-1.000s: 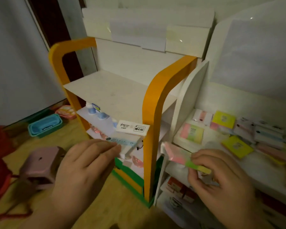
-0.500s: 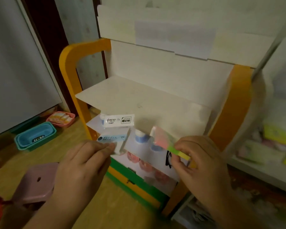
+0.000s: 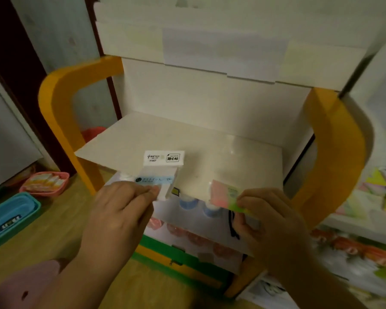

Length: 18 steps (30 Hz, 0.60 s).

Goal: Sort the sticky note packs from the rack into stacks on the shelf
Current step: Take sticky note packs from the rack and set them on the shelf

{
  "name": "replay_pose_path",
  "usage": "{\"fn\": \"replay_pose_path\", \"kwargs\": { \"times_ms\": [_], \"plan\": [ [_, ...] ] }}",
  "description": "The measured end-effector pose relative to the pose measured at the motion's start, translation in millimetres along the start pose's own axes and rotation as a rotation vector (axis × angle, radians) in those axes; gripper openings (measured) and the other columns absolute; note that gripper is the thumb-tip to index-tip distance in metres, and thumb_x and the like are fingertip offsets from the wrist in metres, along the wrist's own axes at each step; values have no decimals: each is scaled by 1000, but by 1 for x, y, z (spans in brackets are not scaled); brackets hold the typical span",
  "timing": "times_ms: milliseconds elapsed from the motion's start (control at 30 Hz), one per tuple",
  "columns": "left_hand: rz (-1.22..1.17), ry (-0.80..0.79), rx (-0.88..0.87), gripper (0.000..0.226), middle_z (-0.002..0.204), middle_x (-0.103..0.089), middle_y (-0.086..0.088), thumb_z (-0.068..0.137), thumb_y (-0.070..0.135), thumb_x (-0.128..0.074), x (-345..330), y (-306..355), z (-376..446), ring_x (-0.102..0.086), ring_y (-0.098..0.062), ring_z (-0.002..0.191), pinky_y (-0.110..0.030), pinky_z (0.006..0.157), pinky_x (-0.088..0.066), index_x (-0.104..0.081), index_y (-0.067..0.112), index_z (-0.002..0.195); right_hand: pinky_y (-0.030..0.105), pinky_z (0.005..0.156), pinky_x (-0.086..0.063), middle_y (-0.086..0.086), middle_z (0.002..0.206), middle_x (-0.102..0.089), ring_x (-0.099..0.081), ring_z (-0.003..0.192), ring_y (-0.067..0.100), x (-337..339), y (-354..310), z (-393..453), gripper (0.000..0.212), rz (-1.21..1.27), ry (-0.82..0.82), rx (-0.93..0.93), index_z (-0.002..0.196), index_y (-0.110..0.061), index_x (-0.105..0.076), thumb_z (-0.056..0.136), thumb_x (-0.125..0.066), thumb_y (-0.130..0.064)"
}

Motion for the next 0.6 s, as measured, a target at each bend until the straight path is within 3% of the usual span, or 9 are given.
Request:
{"fn": "replay_pose_path", "kwargs": {
  "times_ms": [267, 600],
  "plan": [
    [37, -58, -106, 24, 103, -68, -10, 93, 20, -58, -46, -55, 53, -59, -27, 92, -38, 77, -46, -74, 7, 106, 24, 78, -54, 5, 93, -70, -63, 91, 17, -71, 40, 35, 11, 4, 94, -79, 87, -10, -67, 82, -74, -17],
    [69, -120, -115, 26, 104, -67, -12, 92, 20, -59, -100, -120, 102, -60, -29, 92, -41, 75, -47, -72, 6, 110, 28, 74, -54, 6, 91, -69, -64, 88, 23, -127, 77, 94, 5, -20, 87, -116, 81, -6, -70, 82, -66, -9]
  ]
}}
Point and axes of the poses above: each hand's wrist, its own z-axis towards the middle knuckle, its own x-axis out of the back of the hand, y = z × x, the point moved 5 cm from there along z, towards the middle knuckle
